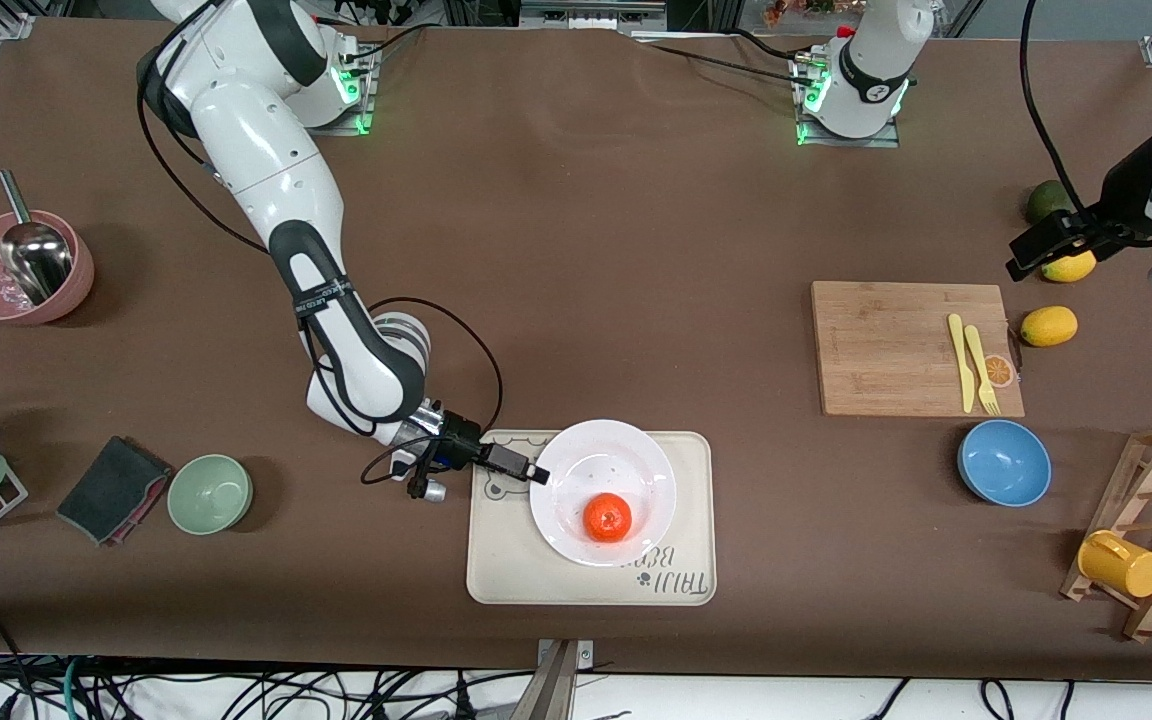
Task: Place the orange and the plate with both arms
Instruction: 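Release the plate rim by opening the right gripper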
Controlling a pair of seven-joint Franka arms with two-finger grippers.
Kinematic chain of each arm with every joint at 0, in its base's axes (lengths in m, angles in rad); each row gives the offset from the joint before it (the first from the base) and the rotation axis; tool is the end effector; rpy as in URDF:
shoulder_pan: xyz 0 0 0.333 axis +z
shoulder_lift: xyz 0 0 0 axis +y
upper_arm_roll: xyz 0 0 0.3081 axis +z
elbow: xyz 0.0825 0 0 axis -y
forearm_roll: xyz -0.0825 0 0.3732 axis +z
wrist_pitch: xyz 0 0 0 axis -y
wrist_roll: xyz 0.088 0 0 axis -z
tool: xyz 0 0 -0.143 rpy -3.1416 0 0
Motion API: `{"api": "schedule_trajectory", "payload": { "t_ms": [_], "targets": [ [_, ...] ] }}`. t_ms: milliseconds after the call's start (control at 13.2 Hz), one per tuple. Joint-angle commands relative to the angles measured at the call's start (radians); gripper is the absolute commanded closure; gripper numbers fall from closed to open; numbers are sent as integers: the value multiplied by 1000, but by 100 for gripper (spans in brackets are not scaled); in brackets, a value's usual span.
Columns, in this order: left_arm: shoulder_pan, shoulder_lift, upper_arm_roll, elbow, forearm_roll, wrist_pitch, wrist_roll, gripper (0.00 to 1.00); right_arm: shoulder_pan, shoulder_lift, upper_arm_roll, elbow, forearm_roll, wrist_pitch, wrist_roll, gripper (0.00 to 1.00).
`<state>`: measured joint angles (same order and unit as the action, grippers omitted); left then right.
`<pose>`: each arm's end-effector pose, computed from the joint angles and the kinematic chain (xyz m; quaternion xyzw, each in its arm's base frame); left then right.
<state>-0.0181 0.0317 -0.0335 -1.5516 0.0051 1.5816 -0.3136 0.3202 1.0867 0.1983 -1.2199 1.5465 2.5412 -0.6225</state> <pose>0.5535 -0.0276 0.5730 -0.9914 -0.1306 0.0005 0.0021 0.6853 0.3524 0.1125 -0.8421 0.1300 -0.0947 0.5148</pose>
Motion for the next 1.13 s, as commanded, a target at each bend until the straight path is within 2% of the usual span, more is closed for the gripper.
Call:
{"api": "schedule_trajectory", "payload": {
  "t_ms": [0,151,377,604,755,1057],
  "targets": [
    [4,8,-6,27,32,-23,-2,0,4,-14,-4,14,-48,8,17,0],
    [3,10,-8,28,30,-23,-2,0,-1,-40,-4,13,-75,2,17,0],
    [3,8,-8,27,30,-23,-2,0,-7,-68,-5,-4,-199,-2,21,0],
    [3,8,-8,27,30,-31,-4,0,-10,-123,-33,-76,-311,-33,20,0],
    [3,8,-8,27,30,-31,-2,0,-10,-174,-92,-125,-367,-126,21,0],
    [3,8,-8,28,30,-31,-2,0,-9,-270,-203,-210,-558,-347,29,0]
  ]
}}
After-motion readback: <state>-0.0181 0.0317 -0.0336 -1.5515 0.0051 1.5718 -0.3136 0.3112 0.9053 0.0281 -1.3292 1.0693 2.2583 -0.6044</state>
